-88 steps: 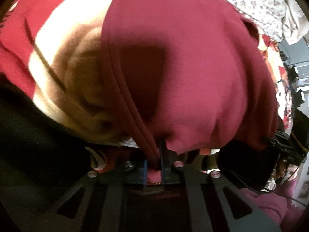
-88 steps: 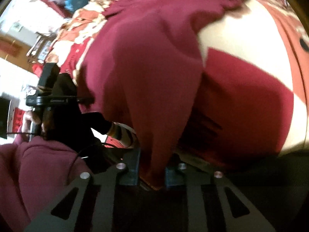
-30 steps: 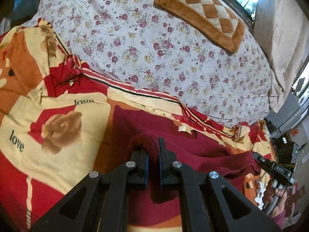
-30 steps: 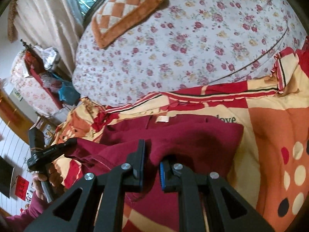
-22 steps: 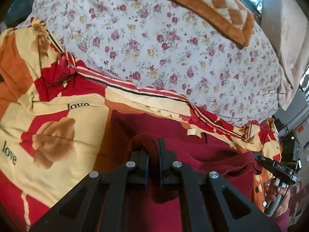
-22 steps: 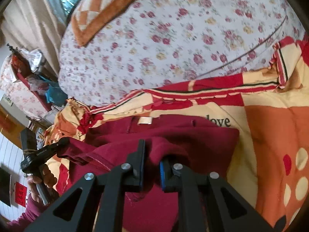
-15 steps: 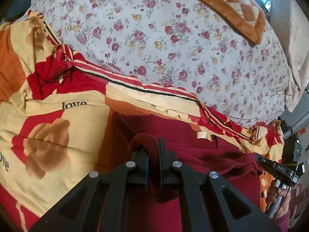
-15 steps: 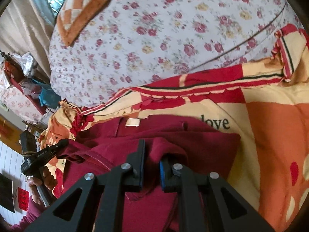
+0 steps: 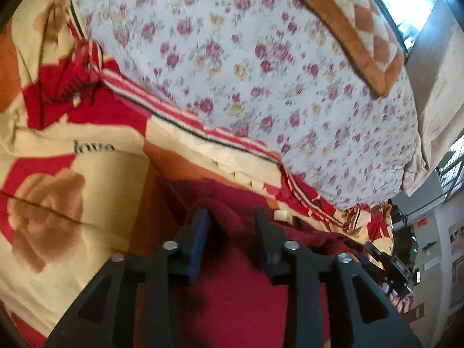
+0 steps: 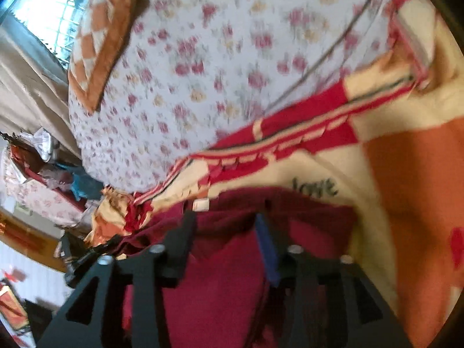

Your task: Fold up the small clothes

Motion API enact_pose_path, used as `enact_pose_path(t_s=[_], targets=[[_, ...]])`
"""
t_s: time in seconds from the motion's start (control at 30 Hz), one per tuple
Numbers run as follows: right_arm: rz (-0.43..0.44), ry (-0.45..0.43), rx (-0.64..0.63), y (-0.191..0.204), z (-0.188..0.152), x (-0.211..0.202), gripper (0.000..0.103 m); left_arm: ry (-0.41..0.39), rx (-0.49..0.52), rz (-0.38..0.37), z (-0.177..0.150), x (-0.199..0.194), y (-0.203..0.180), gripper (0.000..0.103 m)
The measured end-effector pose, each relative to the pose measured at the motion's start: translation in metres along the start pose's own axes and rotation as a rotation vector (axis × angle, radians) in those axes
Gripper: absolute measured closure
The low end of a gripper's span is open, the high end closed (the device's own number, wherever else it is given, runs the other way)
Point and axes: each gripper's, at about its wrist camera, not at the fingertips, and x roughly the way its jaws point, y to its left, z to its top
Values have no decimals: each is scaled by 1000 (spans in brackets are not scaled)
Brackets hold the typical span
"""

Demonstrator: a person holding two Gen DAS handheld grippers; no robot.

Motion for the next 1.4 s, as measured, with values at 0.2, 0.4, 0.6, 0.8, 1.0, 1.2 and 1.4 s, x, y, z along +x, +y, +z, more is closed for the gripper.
enact_pose_path(t_s=[0.2, 0.4, 0.6, 0.8, 1.0, 1.2, 1.4], targets=[[5, -2, -180, 37, -20, -24, 50, -42, 50, 11, -2, -15, -13, 76], [-81, 90, -233, 48, -20, 28, 50, 50, 34, 97, -18, 29, -2, 76], [-209, 90, -110, 5, 4, 76, 55, 68, 3, 155, -36, 49, 27, 76], [-190, 73, -127, 15, -5, 39, 51, 63, 29, 130, -43, 24, 20, 76], [-238, 73, -243, 38, -61, -28, 43, 46, 39, 81, -62, -14, 17, 76], [-249, 168, -306, 34, -120, -35, 80, 53, 97, 89, -97, -34, 7, 76], [-277, 173, -350, 24, -147, -32, 90, 97, 145, 170, -135, -25, 17, 76]])
